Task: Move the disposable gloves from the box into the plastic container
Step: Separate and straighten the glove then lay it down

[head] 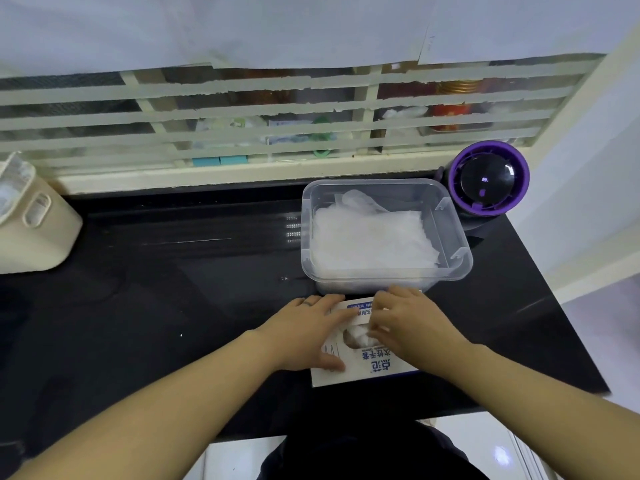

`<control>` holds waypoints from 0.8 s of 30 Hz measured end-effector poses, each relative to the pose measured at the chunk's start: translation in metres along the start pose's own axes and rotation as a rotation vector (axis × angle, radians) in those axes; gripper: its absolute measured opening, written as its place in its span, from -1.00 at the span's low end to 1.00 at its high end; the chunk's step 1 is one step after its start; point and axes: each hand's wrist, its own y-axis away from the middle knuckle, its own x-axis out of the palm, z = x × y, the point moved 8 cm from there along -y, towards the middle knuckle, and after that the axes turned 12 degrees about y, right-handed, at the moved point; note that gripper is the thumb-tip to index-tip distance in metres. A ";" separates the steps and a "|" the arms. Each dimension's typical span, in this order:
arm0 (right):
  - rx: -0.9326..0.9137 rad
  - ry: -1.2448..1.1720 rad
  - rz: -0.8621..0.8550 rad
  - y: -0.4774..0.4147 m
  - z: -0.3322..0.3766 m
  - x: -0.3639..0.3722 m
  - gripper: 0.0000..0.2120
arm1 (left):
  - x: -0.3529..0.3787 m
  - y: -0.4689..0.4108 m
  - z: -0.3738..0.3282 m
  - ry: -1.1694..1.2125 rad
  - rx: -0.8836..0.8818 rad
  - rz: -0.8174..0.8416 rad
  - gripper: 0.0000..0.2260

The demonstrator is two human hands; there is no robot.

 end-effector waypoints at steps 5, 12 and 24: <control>0.040 -0.012 -0.073 0.017 -0.005 -0.016 -0.85 | 0.001 0.000 0.001 -0.007 -0.002 0.004 -0.23; 0.552 -0.393 0.158 0.058 -0.052 0.012 -0.92 | -0.002 0.000 0.000 -0.042 -0.025 0.016 -0.21; 0.525 -0.496 0.066 0.018 -0.027 -0.009 -0.89 | -0.027 0.006 -0.018 0.272 -0.056 -0.240 -0.48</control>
